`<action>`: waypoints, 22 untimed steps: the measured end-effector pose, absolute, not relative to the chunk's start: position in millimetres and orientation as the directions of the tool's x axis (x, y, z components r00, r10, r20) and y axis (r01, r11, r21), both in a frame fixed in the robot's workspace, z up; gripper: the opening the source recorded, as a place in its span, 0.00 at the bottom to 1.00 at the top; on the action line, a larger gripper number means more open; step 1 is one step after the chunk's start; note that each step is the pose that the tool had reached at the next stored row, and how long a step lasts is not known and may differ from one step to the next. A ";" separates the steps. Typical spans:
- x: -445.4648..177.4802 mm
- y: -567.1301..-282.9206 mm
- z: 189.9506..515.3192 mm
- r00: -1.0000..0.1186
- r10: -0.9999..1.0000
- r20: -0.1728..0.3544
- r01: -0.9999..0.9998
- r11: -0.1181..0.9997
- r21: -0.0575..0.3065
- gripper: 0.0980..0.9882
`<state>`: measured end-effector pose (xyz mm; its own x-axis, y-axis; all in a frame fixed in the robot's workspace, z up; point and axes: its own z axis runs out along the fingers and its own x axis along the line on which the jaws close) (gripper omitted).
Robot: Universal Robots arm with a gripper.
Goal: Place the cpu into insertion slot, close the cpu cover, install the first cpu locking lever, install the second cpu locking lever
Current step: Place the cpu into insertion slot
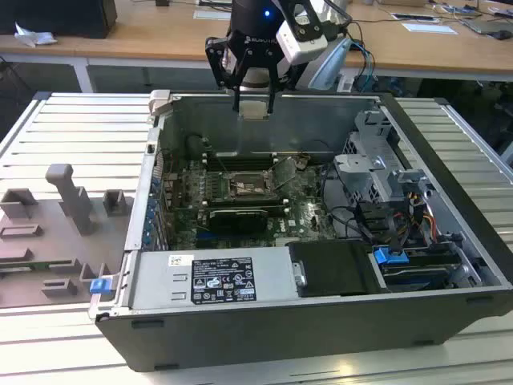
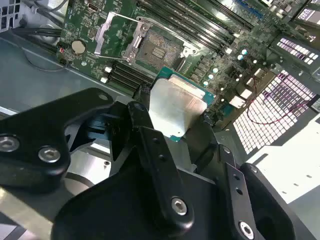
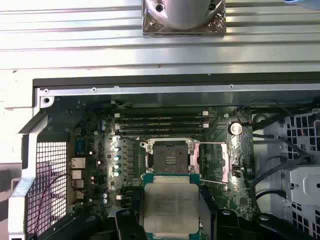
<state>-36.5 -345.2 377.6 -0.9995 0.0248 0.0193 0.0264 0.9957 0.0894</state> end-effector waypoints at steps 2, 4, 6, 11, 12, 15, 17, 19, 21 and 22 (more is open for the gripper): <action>-36.4 -345.2 377.6 -0.999 0.027 0.019 0.028 0.996 0.089 0.49; -36.4 -345.2 377.6 -0.999 0.030 0.019 0.031 0.996 0.089 0.49; -36.5 -345.2 377.6 -0.999 0.033 0.019 0.034 0.995 0.089 0.49; -36.4 -345.2 377.5 -0.999 0.047 0.019 0.049 0.995 0.089 0.49; -36.4 -345.2 377.5 -0.999 0.050 0.019 0.051 0.995 0.089 0.49; -36.5 -345.2 377.4 -0.998 0.057 0.019 0.059 0.994 0.089 0.49; -36.4 -345.2 377.0 -0.998 0.066 0.019 0.068 0.994 0.089 0.49; -36.4 -345.2 376.9 -0.997 0.069 0.019 0.071 0.994 0.089 0.49; -36.5 -345.4 376.6 -0.997 0.071 0.019 0.072 0.993 0.089 0.49; -36.5 -345.5 376.6 -0.997 0.071 0.019 0.073 0.993 0.089 0.49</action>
